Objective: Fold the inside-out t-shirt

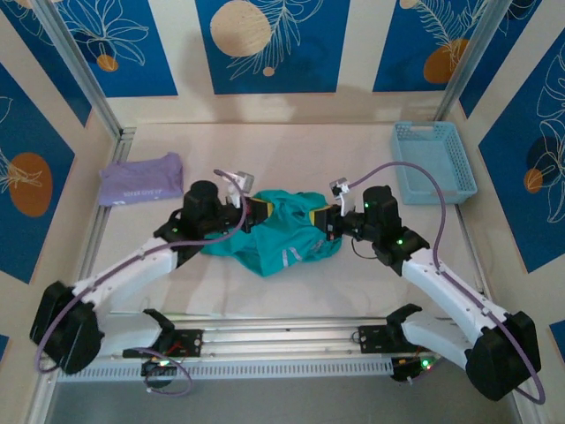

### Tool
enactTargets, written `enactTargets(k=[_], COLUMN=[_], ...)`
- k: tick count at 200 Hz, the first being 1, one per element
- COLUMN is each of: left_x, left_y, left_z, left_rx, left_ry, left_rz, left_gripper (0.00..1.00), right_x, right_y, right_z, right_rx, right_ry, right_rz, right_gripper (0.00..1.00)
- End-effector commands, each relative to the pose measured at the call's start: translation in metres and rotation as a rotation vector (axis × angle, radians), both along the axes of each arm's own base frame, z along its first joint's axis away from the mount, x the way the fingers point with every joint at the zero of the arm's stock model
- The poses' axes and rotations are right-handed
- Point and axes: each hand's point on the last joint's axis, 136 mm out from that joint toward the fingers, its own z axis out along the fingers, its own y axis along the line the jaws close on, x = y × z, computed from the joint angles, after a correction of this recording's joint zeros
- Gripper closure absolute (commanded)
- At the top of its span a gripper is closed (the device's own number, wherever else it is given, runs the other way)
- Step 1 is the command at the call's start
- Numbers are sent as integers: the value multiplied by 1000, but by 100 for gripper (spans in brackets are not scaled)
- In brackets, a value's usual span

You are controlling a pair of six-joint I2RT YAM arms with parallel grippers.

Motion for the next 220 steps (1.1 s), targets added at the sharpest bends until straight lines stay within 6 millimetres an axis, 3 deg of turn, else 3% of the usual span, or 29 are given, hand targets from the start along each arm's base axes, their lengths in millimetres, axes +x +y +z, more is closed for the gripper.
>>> enactTargets(k=[1,22,54,74,107,133,159,186,200,220], left_x=[-40,-56,-60,-58,-59,-61,-63,-66,-68,-66], left_y=[-7,-5,-2,-2,-3,-3,-4,-4,-3,2], left_z=[37,57,60,56,53,54,55,54,55,53], left_rx=[-177,-235,-224,-209,-200,-202,-203,-194,-189,-161], left_ry=[0,-29,-33,-24,-24,-31,-31,-28,-37,-52], left_rz=[-207,-277,-277,-266,-276,-292,-307,-322,-323,-290], left_gripper=[100,100,100,100,100,100,100,100,100,100], right_x=[-7,-1,10,1,-30,-28,-17,1,2,-12], right_y=[7,8,-12,-18,0,10,26,37,47,57], right_z=[10,3,-14,4,39,50,45,49,52,56], right_rx=[33,39,-117,-164,-148,-180,-201,-171,-131,-46], right_ry=[-15,65,174,49,-195,-291,-309,-293,-271,-213], right_rz=[61,21,-126,-119,32,76,128,118,163,278], right_gripper=[96,91,71,65,55,49,44,44,48,82])
